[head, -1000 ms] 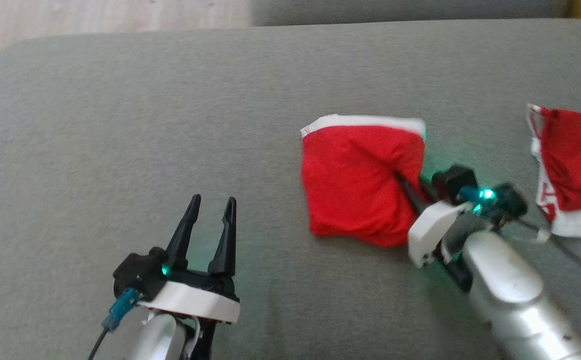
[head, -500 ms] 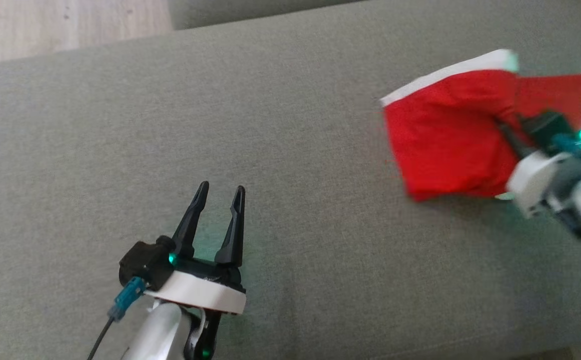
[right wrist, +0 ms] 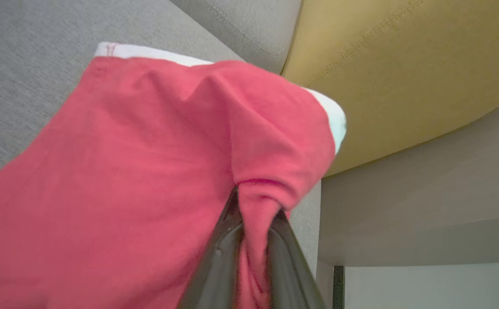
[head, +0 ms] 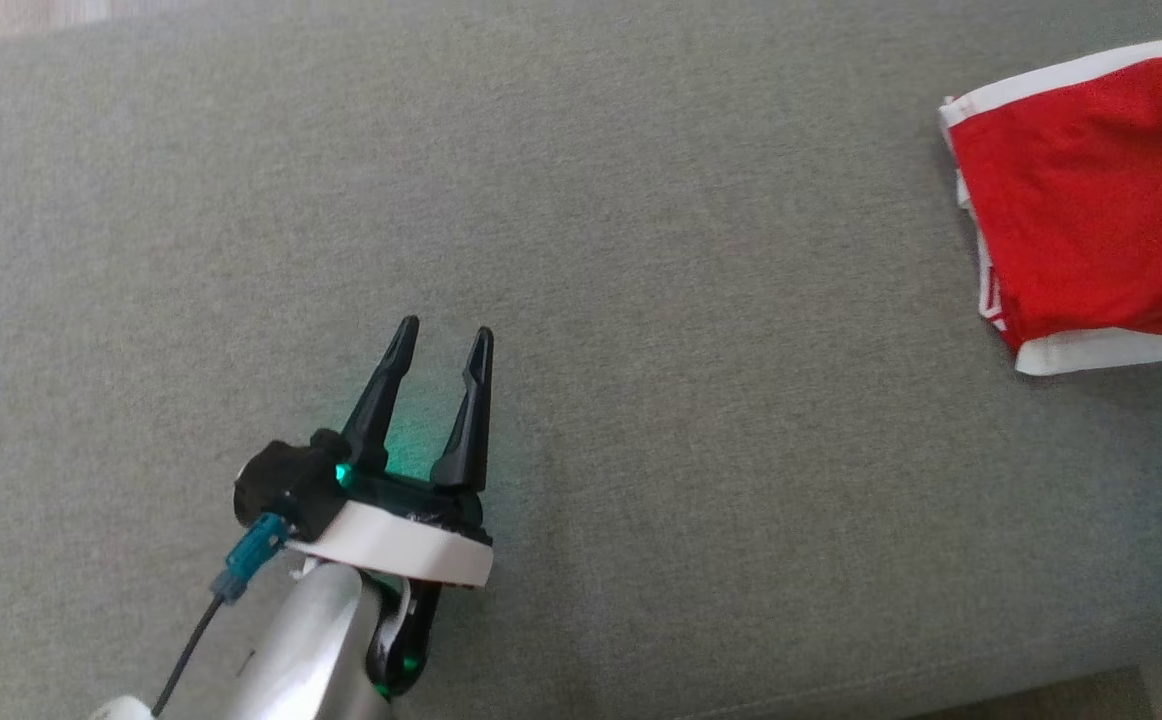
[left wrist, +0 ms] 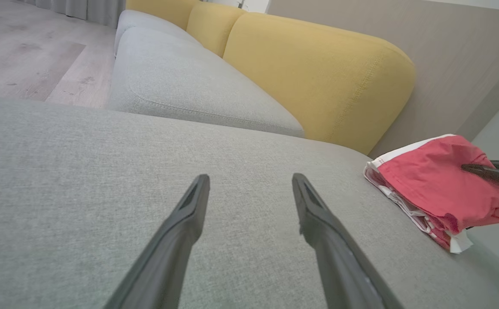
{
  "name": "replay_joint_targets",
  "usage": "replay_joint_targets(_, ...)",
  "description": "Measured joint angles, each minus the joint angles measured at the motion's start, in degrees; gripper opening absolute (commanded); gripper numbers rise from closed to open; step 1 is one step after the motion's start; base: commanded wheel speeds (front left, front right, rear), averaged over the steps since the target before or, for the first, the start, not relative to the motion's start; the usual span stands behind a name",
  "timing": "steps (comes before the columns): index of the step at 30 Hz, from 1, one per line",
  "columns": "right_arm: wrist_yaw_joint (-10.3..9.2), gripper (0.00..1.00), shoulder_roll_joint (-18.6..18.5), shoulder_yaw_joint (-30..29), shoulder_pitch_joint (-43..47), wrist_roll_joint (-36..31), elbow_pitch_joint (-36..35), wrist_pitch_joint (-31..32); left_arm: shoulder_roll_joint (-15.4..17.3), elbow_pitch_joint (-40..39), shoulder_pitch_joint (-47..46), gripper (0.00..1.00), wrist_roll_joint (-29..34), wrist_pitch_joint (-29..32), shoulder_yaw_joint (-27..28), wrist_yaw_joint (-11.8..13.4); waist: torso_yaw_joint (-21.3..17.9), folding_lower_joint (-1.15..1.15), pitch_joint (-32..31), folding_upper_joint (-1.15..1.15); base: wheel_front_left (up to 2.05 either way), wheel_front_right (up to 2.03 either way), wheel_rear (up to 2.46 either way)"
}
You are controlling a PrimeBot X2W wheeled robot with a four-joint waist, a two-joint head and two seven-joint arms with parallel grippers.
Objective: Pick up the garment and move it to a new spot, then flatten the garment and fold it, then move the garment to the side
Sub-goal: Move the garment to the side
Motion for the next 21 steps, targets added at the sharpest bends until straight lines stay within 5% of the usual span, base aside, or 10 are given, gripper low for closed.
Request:
replay_joint_targets(19,0.00,0.00,0.6,-7.7,1.4,-5.3,5.8,5.1,1.2,0.0,-1.2,1.00,0.0,0.0,0.3,0.0,2.0,0.00,2.3,0.00,0.00,0.00,0.00)
replay_joint_targets(21,0.00,1.00,1.3,-9.1,2.1,-5.4,5.4,5.3,1.2,0.0,-1.2,1.00,0.0,0.0,0.3,0.0,1.8,-0.01,2.1,0.00,0.00,0.00,0.00)
